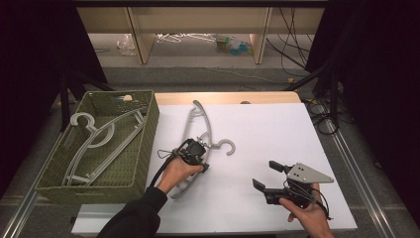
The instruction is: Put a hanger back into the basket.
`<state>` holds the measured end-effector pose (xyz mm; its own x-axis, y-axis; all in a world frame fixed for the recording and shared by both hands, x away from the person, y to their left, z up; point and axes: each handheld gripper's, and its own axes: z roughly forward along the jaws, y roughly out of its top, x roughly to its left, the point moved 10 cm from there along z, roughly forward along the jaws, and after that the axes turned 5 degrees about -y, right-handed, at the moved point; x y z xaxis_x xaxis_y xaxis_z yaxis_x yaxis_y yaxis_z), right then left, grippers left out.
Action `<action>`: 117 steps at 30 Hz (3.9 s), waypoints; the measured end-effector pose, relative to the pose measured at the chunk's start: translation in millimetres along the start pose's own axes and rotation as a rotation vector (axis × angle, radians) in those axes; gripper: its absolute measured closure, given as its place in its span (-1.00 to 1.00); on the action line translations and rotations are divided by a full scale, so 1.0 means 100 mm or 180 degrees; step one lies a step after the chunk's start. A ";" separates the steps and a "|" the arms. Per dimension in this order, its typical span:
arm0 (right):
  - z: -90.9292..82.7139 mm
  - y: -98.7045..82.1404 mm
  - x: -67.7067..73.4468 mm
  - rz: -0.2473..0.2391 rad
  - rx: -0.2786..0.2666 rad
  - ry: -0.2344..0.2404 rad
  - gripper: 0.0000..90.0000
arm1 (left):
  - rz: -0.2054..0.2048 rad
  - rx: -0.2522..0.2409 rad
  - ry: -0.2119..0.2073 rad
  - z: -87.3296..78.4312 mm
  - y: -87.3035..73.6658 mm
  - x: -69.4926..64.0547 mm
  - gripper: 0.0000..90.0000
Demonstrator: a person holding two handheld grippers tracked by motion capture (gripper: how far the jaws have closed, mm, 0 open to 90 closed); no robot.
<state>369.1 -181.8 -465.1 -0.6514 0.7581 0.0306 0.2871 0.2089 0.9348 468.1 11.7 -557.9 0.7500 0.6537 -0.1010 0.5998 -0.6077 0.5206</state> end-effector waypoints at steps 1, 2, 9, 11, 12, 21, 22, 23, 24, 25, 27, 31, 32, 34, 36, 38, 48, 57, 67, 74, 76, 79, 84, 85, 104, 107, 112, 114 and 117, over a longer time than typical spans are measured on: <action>0.00 0.01 -0.01 -0.0028 -0.0029 -0.0008 -0.61 | 0.0013 0.0027 0.0020 0.00 0.00 0.00 0.41; 0.00 -0.01 0.00 -0.0007 0.0025 -0.0006 -0.61 | 0.0010 0.0023 0.0018 0.01 0.01 -0.01 0.44; -0.02 -0.02 -0.01 -0.0015 0.0078 0.0000 -0.61 | -0.0068 0.0003 -0.0105 -0.06 0.02 0.03 0.62; 0.00 0.00 -0.01 0.0009 0.0010 0.0016 -0.61 | -0.0096 -0.0087 -0.0137 -0.13 0.04 0.05 0.71; 0.00 0.00 -0.01 0.0011 0.0010 0.0016 -0.61 | -0.0150 -0.0170 -0.0139 -0.17 0.06 0.06 0.76; -0.01 0.01 0.00 0.0020 -0.0030 0.0030 -0.61 | -0.0233 -0.0485 -0.0365 -0.48 0.09 0.05 0.80; 0.00 0.01 0.00 0.0040 -0.0053 0.0029 -0.61 | -0.0257 -0.0525 -0.0354 -0.52 0.09 0.05 0.80; 0.00 0.01 -0.02 0.0026 -0.0042 0.0005 -0.61 | -0.0256 -0.0575 -0.0404 -0.56 0.09 0.04 0.80; 0.00 0.01 -0.02 0.0031 -0.0045 0.0007 -0.61 | -0.0315 -0.0648 -0.0442 -0.60 0.10 0.03 0.80; 0.00 0.01 -0.03 -0.0008 -0.0071 -0.0007 -0.61 | -0.0332 -0.0708 -0.0467 -0.64 0.11 0.02 0.80; 0.00 0.00 -0.02 0.0026 -0.0023 0.0017 -0.61 | -0.0383 -0.0781 -0.0524 -0.71 0.09 0.01 0.81; 0.00 0.01 -0.02 0.0025 -0.0051 0.0007 -0.61 | -0.0511 -0.0956 -0.0627 -0.82 0.04 -0.02 0.81; 0.00 0.01 -0.02 0.0025 -0.0051 0.0013 -0.61 | -0.0549 -0.0990 -0.0678 -0.83 0.03 -0.04 0.81; -0.01 0.00 -0.03 0.0006 -0.0015 -0.0007 -0.61 | -0.0550 -0.0982 -0.0640 -0.84 -0.01 -0.03 0.81; 0.00 0.00 -0.02 0.0012 -0.0033 0.0015 -0.61 | -0.0459 -0.0901 -0.0560 -0.81 -0.05 -0.01 0.81; 0.00 0.01 -0.01 0.0011 -0.0051 0.0014 -0.61 | -0.0460 -0.0892 -0.0575 -0.79 -0.04 -0.02 0.81; -0.01 0.00 -0.02 0.0000 -0.0027 0.0006 -0.61 | -0.0444 -0.0885 -0.0225 -0.82 -0.04 0.10 0.76; -0.01 0.00 -0.01 0.0026 -0.0021 0.0019 -0.61 | -0.0339 -0.0758 0.0041 -0.70 0.11 0.22 0.65; -0.01 0.00 -0.01 0.0026 -0.0031 0.0014 -0.61 | -0.0181 -0.0527 0.0172 -0.66 0.14 0.29 0.75; 0.00 0.02 -0.03 -0.0024 -0.0078 0.0017 -0.61 | -0.0338 -0.0745 0.0084 -0.74 0.17 0.30 0.75; 0.01 0.02 -0.03 -0.0018 -0.0104 -0.0002 -0.61 | -0.0425 -0.0812 -0.0029 -0.78 0.16 0.30 0.75; 0.00 0.00 -0.01 0.0038 -0.0040 0.0027 -0.61 | -0.0491 -0.0878 -0.0138 -0.84 0.16 0.28 0.76; 0.00 0.00 -0.01 0.0050 -0.0060 0.0032 -0.61 | -0.0587 -0.1095 -0.0329 -0.98 0.21 0.20 0.75; 0.00 0.01 -0.03 0.0009 -0.0086 0.0010 -0.61 | -0.0594 -0.1129 -0.0345 -1.03 0.22 0.19 0.76; 0.00 -0.02 -0.03 0.0005 0.0005 -0.0004 -0.61 | -0.0641 -0.1840 -0.0354 -2.13 0.40 0.36 0.75; -0.01 -0.01 -0.03 -0.0030 -0.0023 -0.0021 -0.61 | -0.0706 -0.1913 -0.0281 -2.29 0.35 0.49 0.75; 0.00 -0.01 -0.02 0.0030 -0.0013 -0.0008 -0.61 | -0.0756 -0.1963 -0.0108 -2.55 0.15 0.73 0.75; 0.00 -0.02 -0.03 0.0021 0.0010 -0.0007 -0.61 | -0.0812 -0.1965 -0.0047 -2.63 0.05 0.82 0.75; 0.02 -0.02 -0.01 0.0041 -0.0024 0.0028 -0.61 | -0.0850 -0.1957 0.0073 -2.76 -0.13 0.95 0.75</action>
<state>370.5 -181.4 -467.4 -0.6539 0.7552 0.0457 0.2901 0.1946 0.9370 454.7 206.3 -340.5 0.5876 0.7596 -0.2789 0.4907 -0.0604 0.8692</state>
